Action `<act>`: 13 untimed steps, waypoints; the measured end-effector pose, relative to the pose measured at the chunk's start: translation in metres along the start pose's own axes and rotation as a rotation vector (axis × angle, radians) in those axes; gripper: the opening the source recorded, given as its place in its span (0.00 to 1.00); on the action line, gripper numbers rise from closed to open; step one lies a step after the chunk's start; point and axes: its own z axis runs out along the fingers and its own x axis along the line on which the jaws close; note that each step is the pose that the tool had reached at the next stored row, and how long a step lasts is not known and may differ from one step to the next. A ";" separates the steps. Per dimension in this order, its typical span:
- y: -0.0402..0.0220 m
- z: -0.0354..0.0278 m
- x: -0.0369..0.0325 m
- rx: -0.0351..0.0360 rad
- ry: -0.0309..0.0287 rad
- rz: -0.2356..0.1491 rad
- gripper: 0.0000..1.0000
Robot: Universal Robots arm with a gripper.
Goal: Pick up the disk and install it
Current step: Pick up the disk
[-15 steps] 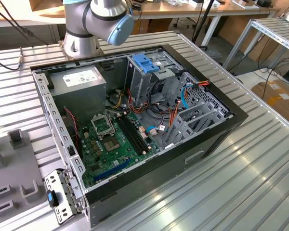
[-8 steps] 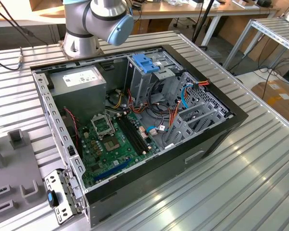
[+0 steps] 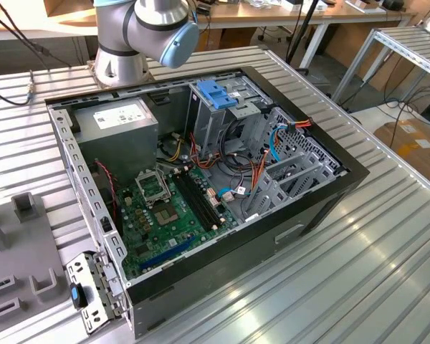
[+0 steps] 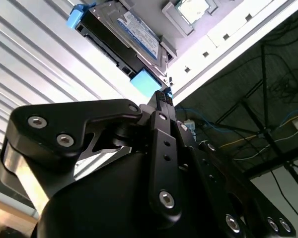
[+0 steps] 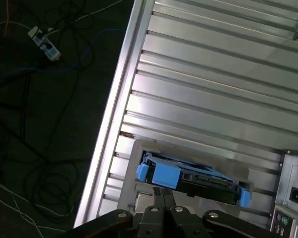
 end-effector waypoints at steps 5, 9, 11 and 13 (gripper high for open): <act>-0.0001 0.0010 -0.0016 0.0010 0.0034 -0.063 0.11; 0.0003 0.0017 -0.0051 0.0037 0.0053 -0.084 0.11; 0.0003 0.0023 -0.0059 0.0055 0.0064 -0.100 0.11; 0.0003 0.0027 -0.0060 0.0057 0.0077 -0.131 0.11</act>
